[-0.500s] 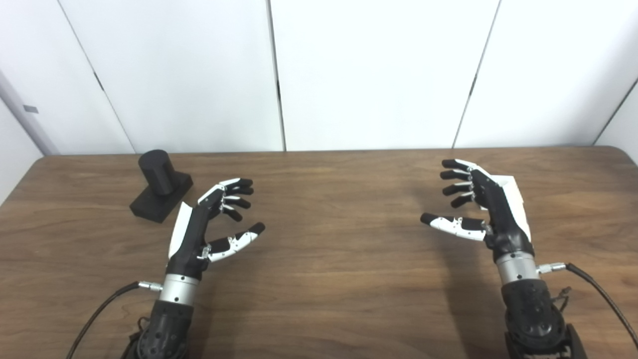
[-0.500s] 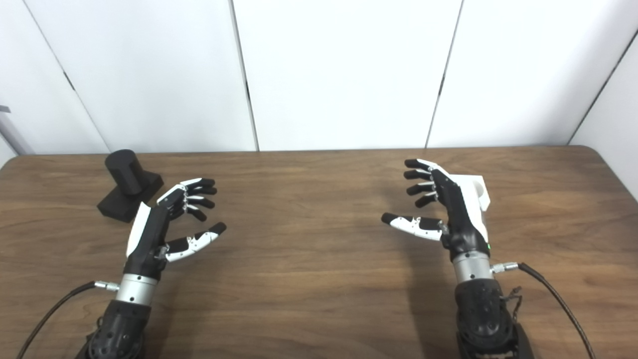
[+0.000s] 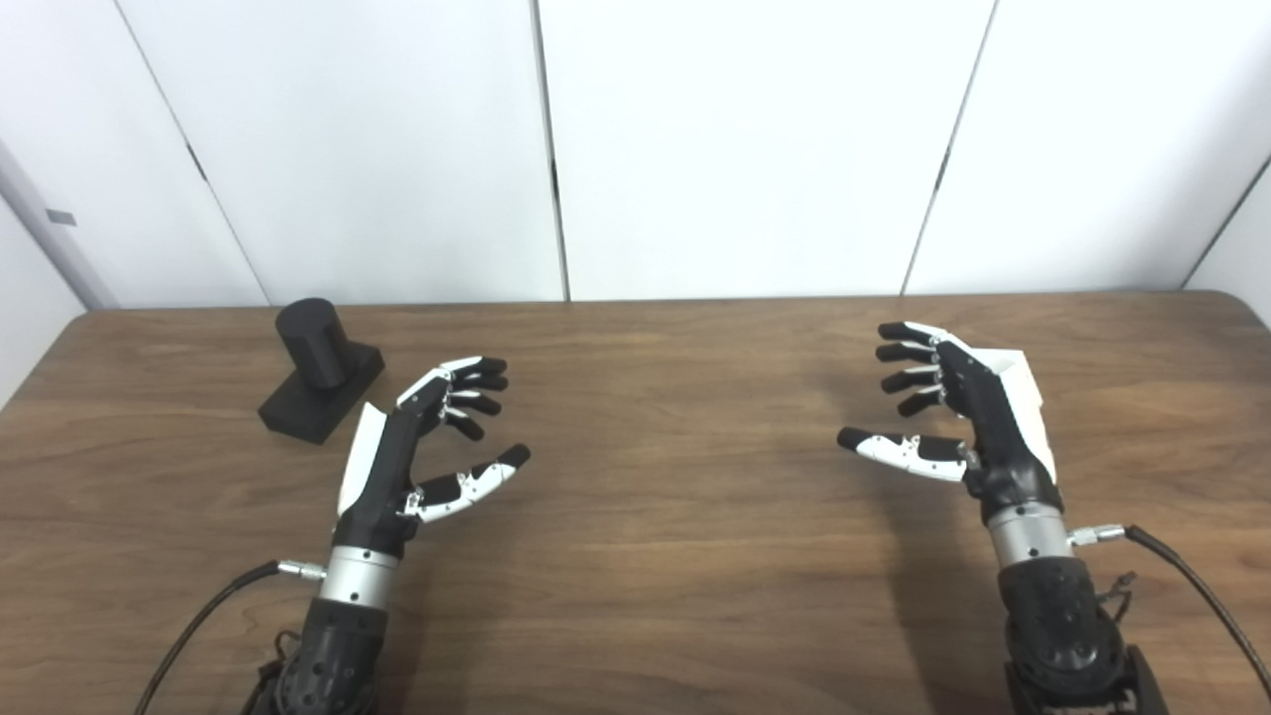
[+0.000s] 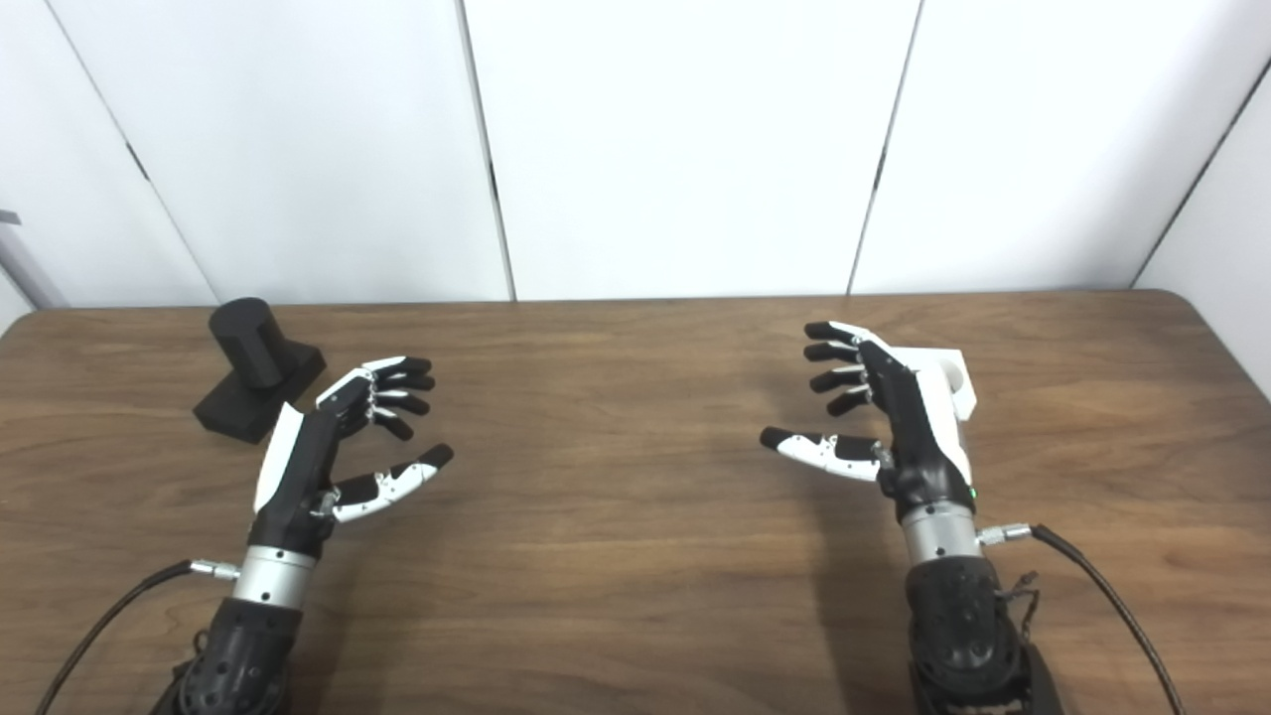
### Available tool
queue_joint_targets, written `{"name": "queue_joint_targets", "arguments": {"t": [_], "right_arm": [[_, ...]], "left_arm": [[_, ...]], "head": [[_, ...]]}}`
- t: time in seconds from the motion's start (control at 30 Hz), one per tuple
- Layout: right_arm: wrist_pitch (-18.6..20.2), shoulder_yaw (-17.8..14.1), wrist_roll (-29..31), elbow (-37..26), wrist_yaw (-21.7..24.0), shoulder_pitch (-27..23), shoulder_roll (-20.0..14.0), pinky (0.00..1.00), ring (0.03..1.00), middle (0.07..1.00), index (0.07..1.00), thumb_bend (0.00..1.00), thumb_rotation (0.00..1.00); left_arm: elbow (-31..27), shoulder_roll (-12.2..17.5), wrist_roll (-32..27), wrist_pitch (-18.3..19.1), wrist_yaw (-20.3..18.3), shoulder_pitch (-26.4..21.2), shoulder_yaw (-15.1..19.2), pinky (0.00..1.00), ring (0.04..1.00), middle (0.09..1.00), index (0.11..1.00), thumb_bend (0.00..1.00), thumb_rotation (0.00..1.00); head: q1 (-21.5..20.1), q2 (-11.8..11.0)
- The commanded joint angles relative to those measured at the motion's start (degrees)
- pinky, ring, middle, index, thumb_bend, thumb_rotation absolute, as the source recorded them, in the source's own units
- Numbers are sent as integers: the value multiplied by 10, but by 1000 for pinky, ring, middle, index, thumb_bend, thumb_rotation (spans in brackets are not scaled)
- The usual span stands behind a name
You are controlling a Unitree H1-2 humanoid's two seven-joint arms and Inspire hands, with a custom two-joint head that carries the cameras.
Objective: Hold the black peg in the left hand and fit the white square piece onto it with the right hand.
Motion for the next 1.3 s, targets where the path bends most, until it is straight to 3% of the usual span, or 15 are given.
{"name": "queue_joint_targets", "arguments": {"t": [0.0, 0.07, 0.13, 0.17, 0.23, 0.37, 0.47, 0.7, 1.27], "right_arm": [[-22, -3, 1, -13, -8, -17, -5, 493, 607, 707, 741, 645, 0], [-23, -3, 2, -12, -8, -17, -6, 496, 607, 708, 740, 644, 0], [-31, -5, 7, -8, -6, -15, -11, 490, 605, 707, 739, 639, 0], [-35, -7, 9, -7, -6, -15, -14, 484, 603, 704, 739, 637, 0], [-45, -11, 19, -5, -3, -12, -22, 481, 603, 703, 739, 632, 0], [-53, -22, 44, -4, 5, -6, -33, 486, 610, 711, 743, 621, 0], [-34, -29, 57, -17, 13, -2, -36, 503, 623, 727, 752, 598, 0], [-38, -36, 61, -16, 7, -2, -35, 449, 581, 686, 706, 595, 0], [-31, -31, 54, -26, 11, 2, -32, 402, 554, 667, 693, 573, 0]], "left_arm": [[-10, 4, 1, -17, 9, -18, 0, 486, 623, 695, 726, 612, 0], [-8, 3, 0, -16, 8, -18, -1, 486, 623, 693, 725, 611, 0], [-7, 0, 3, -17, 9, -18, -4, 490, 628, 693, 724, 607, 0], [-6, -2, 4, -18, 10, -18, -6, 497, 635, 694, 722, 604, 0], [-5, -9, 5, -18, 10, -18, -12, 504, 641, 698, 720, 604, 0], [-5, -30, 14, -10, 16, -13, -20, 505, 642, 704, 714, 606, 0], [-2, -44, 40, -5, 30, -12, -26, 488, 633, 699, 712, 609, 0], [9, -60, 74, -4, 53, -16, -33, 460, 627, 687, 687, 616, 0], [4, -60, 72, 1, 68, -19, -32, 474, 614, 679, 670, 667, 24]], "head": [[8, -3], [19, -6], [72, -17], [72, -17], [127, -29], [191, -53], [227, -65], [242, -81], [239, -84]]}}
